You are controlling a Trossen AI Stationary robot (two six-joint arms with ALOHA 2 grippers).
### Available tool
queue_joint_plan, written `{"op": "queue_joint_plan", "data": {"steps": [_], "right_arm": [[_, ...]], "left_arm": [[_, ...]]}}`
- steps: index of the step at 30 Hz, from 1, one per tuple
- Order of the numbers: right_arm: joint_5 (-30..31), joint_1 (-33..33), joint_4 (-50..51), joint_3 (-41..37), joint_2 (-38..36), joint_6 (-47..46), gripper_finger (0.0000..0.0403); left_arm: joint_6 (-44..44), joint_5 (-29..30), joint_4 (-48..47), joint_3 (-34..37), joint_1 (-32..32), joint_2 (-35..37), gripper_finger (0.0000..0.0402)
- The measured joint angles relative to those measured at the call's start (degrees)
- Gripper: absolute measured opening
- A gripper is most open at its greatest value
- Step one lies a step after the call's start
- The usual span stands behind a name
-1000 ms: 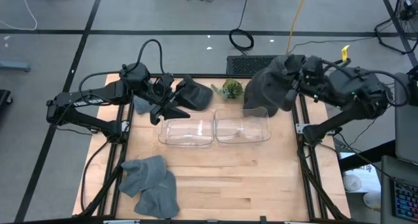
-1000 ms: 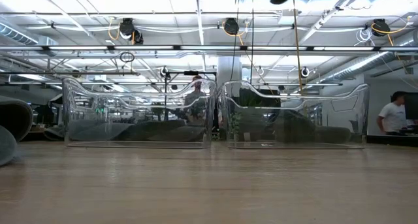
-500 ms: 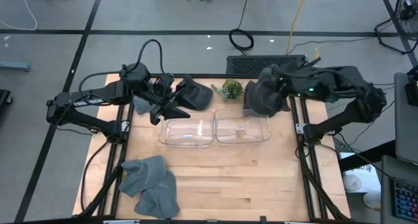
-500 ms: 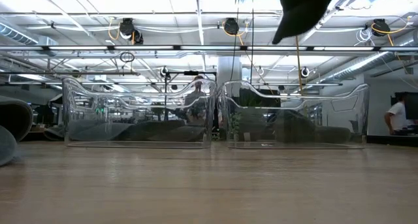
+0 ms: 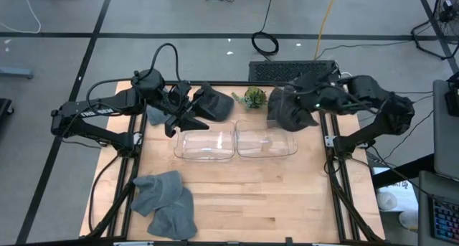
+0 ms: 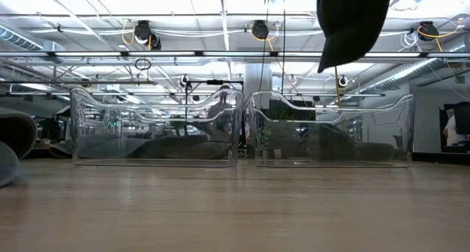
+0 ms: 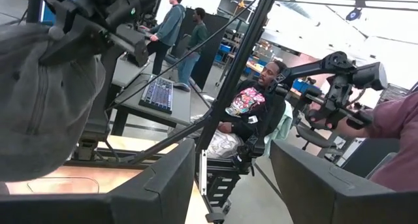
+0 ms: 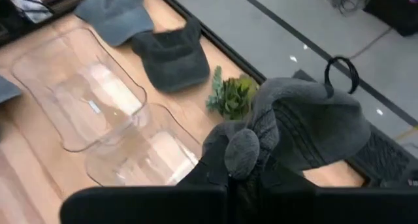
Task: Pick & Place hat
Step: Put the bottom black cap into the right transparent bin
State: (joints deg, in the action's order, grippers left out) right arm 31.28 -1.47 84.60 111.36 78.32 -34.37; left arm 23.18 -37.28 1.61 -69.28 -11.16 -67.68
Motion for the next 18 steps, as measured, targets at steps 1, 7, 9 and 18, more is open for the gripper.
{"op": "queue_joint_plan", "data": {"steps": [1,7,9,18], "right_arm": [[0.0,0.0,-0.2,-1.3,0.0,-0.7,0.0],[-0.1,0.0,-1.2,-9.4,-0.1,-4.5,0.0],[-0.2,0.0,-2.9,-11.6,-0.1,-5.3,0.0],[-3.1,0.0,-10.7,-21.0,0.0,-7.1,0.0]], "left_arm": [[0.0,0.0,0.0,0.0,0.0,0.0,0.0209],[0.0,0.0,0.0,0.0,0.0,0.0,0.0202],[0.1,0.0,0.0,0.0,0.0,0.0,0.02],[1.3,0.0,-0.1,0.0,0.0,0.0,0.0201]]}}
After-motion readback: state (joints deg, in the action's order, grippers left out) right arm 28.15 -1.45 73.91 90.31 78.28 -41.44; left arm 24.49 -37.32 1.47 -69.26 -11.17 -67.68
